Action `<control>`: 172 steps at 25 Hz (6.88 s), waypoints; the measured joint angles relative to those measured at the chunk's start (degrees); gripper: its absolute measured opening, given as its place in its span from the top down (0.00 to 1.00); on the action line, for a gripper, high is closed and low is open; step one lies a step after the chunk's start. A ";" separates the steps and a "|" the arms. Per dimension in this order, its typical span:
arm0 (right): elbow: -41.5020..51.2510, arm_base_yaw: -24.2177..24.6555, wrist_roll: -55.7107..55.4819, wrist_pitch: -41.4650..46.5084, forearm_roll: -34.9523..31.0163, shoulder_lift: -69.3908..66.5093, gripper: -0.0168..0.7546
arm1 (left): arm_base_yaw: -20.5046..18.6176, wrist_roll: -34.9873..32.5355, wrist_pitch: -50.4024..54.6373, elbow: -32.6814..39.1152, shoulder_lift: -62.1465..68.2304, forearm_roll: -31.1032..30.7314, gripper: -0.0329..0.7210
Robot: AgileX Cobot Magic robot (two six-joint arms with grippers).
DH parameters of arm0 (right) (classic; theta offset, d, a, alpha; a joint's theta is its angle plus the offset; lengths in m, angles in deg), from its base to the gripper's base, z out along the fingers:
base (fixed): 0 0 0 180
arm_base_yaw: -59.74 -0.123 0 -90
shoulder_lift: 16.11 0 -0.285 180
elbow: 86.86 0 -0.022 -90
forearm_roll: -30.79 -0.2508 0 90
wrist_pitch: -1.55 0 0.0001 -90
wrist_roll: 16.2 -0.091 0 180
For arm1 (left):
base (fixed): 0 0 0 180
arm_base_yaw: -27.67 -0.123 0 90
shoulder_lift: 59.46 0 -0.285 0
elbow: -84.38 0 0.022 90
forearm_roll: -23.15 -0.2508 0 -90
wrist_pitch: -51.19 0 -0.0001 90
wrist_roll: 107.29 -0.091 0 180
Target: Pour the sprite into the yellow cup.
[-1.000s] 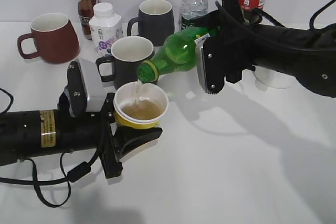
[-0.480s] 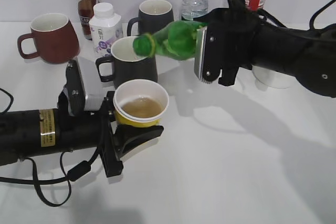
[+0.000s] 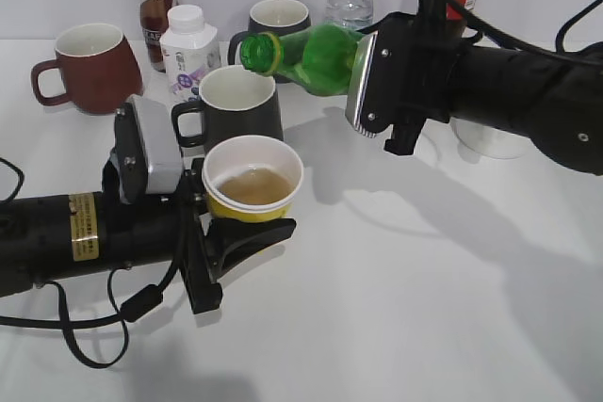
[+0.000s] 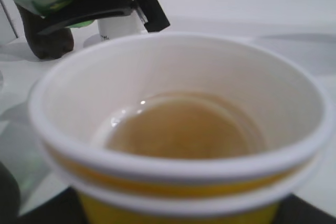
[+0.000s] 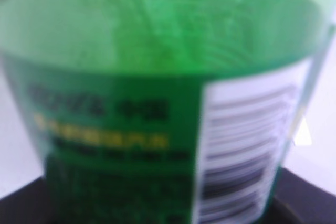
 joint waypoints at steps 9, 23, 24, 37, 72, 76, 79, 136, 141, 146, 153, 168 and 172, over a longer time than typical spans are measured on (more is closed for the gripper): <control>0.00 0.00 -0.37 0.05 0.05 0.27 0.42 | 0.00 0.00 0.00 0.00 0.00 0.16 0.45; 0.00 0.00 -7.97 0.05 -0.01 0.29 0.42 | 0.00 0.00 -1.78 1.22 0.00 5.49 0.45; 0.00 0.00 -8.97 0.05 -0.17 0.29 0.42 | 0.00 0.00 -3.13 2.16 0.00 7.43 0.45; 0.00 0.00 -30.76 -6.79 -8.76 -0.41 0.42 | -8.73 -0.62 -7.83 9.12 0.00 17.81 0.45; 0.00 0.00 -49.18 -15.86 -16.87 -8.88 0.42 | -16.31 -7.61 -9.41 -4.70 16.14 38.50 0.17; 0.00 0.00 -49.07 -16.76 -16.16 -10.09 0.42 | -16.31 -7.61 -9.36 -3.61 15.97 38.56 0.11; 0.00 0.00 -49.07 -18.26 -15.77 -12.96 0.42 | -16.31 -7.61 -9.18 -1.26 14.40 38.56 0.10; 14.14 -0.06 -54.03 88.96 -23.66 60.46 0.21 | -15.99 -7.78 128.53 -3.46 -80.53 44.74 0.25; 17.57 -0.06 -53.86 92.36 -23.61 76.40 0.21 | -15.99 -8.49 122.09 -1.25 -87.86 44.94 0.25; 19.61 -0.06 -53.51 92.73 -21.47 89.34 0.21 | -15.99 -11.86 121.38 -0.88 -89.03 46.74 0.25; 19.86 -0.06 -46.40 92.62 -20.66 94.02 0.21 | -15.99 -13.02 121.17 -0.77 -89.07 46.73 0.25; 19.91 -0.06 -44.84 92.62 -21.14 94.02 0.21 | -15.99 -16.17 121.17 -0.77 -89.07 46.70 0.25; 19.91 -0.06 -44.84 92.62 -21.14 94.02 0.21 | -15.99 -16.17 121.17 -0.77 -89.07 46.70 0.25</control>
